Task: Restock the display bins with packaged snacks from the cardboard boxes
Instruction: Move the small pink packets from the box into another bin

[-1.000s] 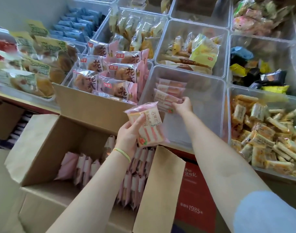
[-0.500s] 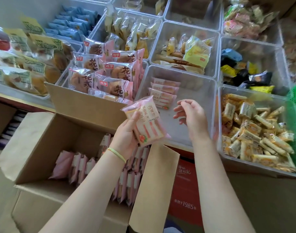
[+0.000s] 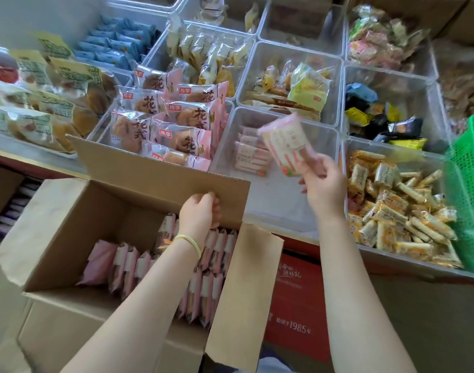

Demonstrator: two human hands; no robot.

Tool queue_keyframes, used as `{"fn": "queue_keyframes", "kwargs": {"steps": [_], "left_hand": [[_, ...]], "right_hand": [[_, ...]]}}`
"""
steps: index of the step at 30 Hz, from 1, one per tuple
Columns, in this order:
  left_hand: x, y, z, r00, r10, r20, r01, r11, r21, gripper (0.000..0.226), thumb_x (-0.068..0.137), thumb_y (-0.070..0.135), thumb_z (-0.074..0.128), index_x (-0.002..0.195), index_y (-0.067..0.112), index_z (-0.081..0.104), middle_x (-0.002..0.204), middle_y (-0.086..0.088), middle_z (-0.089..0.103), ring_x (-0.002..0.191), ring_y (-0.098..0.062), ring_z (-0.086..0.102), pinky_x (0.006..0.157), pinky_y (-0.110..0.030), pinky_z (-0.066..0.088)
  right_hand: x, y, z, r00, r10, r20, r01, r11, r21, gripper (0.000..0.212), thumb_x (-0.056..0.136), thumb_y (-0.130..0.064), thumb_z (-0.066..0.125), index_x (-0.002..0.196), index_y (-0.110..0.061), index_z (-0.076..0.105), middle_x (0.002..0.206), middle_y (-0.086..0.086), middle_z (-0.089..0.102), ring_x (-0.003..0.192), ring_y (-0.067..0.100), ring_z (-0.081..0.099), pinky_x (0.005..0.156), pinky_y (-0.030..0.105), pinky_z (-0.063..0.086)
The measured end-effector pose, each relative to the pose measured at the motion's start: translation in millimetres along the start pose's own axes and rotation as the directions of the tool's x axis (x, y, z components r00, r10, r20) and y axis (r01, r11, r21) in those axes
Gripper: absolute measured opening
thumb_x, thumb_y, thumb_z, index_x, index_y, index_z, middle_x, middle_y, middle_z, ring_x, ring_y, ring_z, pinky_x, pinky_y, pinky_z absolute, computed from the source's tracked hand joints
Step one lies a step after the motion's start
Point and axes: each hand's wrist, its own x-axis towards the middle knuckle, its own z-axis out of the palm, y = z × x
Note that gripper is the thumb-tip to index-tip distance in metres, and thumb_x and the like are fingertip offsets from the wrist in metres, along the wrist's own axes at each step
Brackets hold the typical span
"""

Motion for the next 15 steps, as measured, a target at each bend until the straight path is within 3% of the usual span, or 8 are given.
{"fn": "queue_keyframes", "kwargs": {"steps": [3,5,7,11,15], "left_hand": [[10.2,-14.9,-4.7,0.995,-0.073,0.072,0.066,0.994,0.085,0.021,0.095,0.023,0.057,0.113,0.012,0.058,0.11,-0.009,0.067,0.09,-0.022,0.068,0.081,-0.038,0.054],[13.1,-19.8,-5.1,0.99,-0.089,0.113,0.076,0.99,0.119,0.014,0.094,0.025,0.059,0.107,0.019,0.056,0.113,-0.009,0.067,0.096,-0.022,0.069,0.093,-0.044,0.055],[14.9,-20.5,-4.8,0.988,-0.092,0.125,0.076,0.989,0.125,0.011,0.093,0.025,0.06,0.103,0.022,0.055,0.111,-0.008,0.067,0.098,-0.022,0.068,0.096,-0.048,0.053],[17.6,-18.3,-5.4,0.99,-0.085,0.11,0.069,0.988,0.138,0.01,0.091,0.026,0.061,0.1,0.022,0.057,0.11,-0.007,0.068,0.102,-0.023,0.067,0.096,-0.05,0.053],[18.5,-23.5,-8.0,0.99,-0.088,0.108,0.071,0.986,0.148,0.017,0.083,0.033,0.063,0.098,0.025,0.059,0.108,-0.005,0.067,0.106,-0.027,0.065,0.095,-0.05,0.053]], "right_hand": [[46.0,41.9,32.5,0.984,0.085,0.159,-0.016,0.92,-0.392,0.015,0.088,-0.023,0.07,0.103,-0.026,0.07,0.105,0.009,0.067,0.087,0.024,0.064,0.07,0.028,0.045],[64.1,64.6,63.2,0.949,0.207,0.236,-0.071,0.874,-0.48,0.014,0.087,-0.022,0.067,0.099,-0.029,0.07,0.109,0.01,0.067,0.091,0.027,0.065,0.072,0.026,0.045],[72.9,75.9,89.0,0.929,0.267,0.256,-0.131,0.884,-0.448,0.012,0.087,-0.02,0.066,0.095,-0.029,0.067,0.111,0.007,0.069,0.089,0.027,0.065,0.076,0.034,0.054],[84.5,75.5,108.9,0.93,0.325,0.172,-0.24,0.892,-0.383,0.039,0.093,-0.026,0.066,0.13,-0.019,0.053,0.11,-0.002,0.059,0.096,0.018,0.057,0.087,0.031,0.05],[85.8,81.5,107.2,0.904,0.405,0.138,-0.358,0.893,-0.272,0.045,0.088,-0.019,0.068,0.127,-0.024,0.045,0.11,-0.003,0.055,0.1,0.026,0.067,0.089,0.043,0.057]]}}
